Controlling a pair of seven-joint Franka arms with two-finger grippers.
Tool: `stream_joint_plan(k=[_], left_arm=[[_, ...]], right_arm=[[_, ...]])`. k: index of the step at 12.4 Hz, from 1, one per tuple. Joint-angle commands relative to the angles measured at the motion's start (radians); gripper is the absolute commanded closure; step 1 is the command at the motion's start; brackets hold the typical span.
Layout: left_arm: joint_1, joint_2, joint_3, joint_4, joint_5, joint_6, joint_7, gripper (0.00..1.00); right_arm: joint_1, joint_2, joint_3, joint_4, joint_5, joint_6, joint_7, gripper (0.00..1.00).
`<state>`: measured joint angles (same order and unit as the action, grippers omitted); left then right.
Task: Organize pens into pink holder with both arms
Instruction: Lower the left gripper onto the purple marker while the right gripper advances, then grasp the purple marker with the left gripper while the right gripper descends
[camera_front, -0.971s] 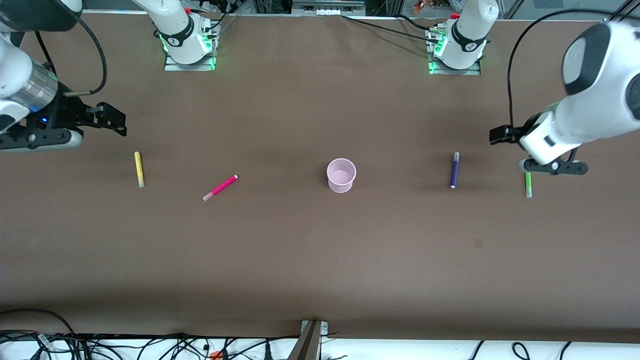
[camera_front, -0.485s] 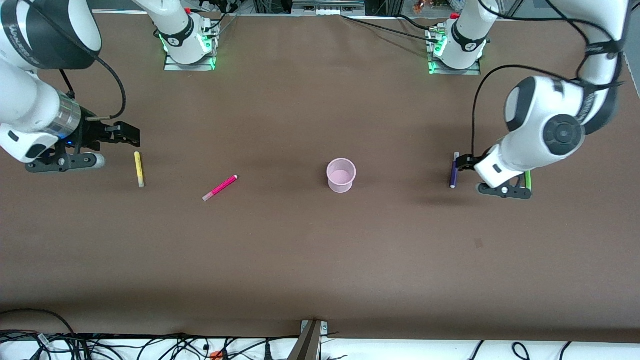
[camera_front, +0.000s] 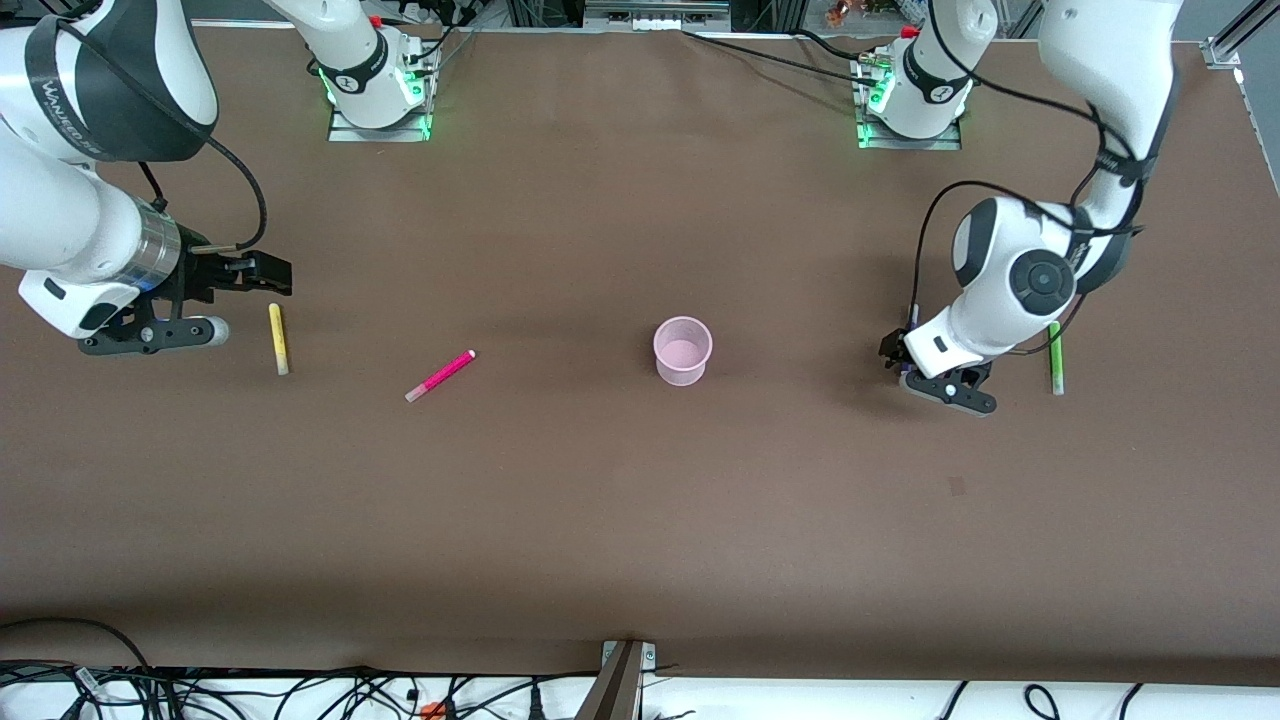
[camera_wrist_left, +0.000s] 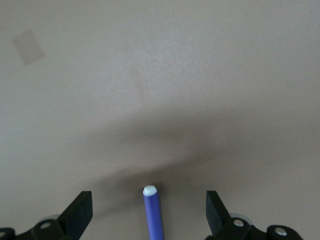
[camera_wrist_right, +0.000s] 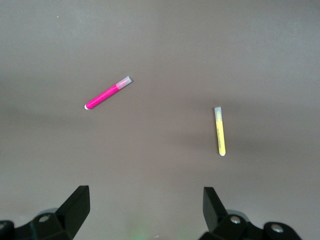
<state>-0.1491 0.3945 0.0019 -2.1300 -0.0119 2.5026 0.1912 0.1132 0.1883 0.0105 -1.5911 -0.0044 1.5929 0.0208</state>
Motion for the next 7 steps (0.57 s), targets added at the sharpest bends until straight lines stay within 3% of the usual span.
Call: stream_joint_plan(k=[1, 4, 5, 6, 7], left_arm=[[0.003, 0.023, 0.003, -0.018, -0.013, 0.041, 0.037, 0.0], [0.006, 0.027, 0.003, -0.041, -0.014, 0.038, 0.037, 0.03], [0.019, 0.032, 0.003, -0.042, -0.014, 0.035, 0.039, 0.15], [0.023, 0.032, 0.003, -0.054, -0.013, 0.033, 0.039, 0.36], [0.023, 0.029, 0.003, -0.056, -0.013, 0.033, 0.039, 0.45]], right_arm=[[0.031, -0.017, 0.008, -0.021, -0.002, 0.016, 0.111, 0.0], [0.036, -0.038, 0.029, -0.069, 0.001, 0.059, 0.23, 0.0], [0.039, -0.035, 0.043, -0.073, 0.007, 0.061, 0.308, 0.0], [0.039, -0.027, 0.049, -0.084, 0.036, 0.068, 0.368, 0.0], [0.039, -0.021, 0.049, -0.114, 0.067, 0.105, 0.427, 0.0]])
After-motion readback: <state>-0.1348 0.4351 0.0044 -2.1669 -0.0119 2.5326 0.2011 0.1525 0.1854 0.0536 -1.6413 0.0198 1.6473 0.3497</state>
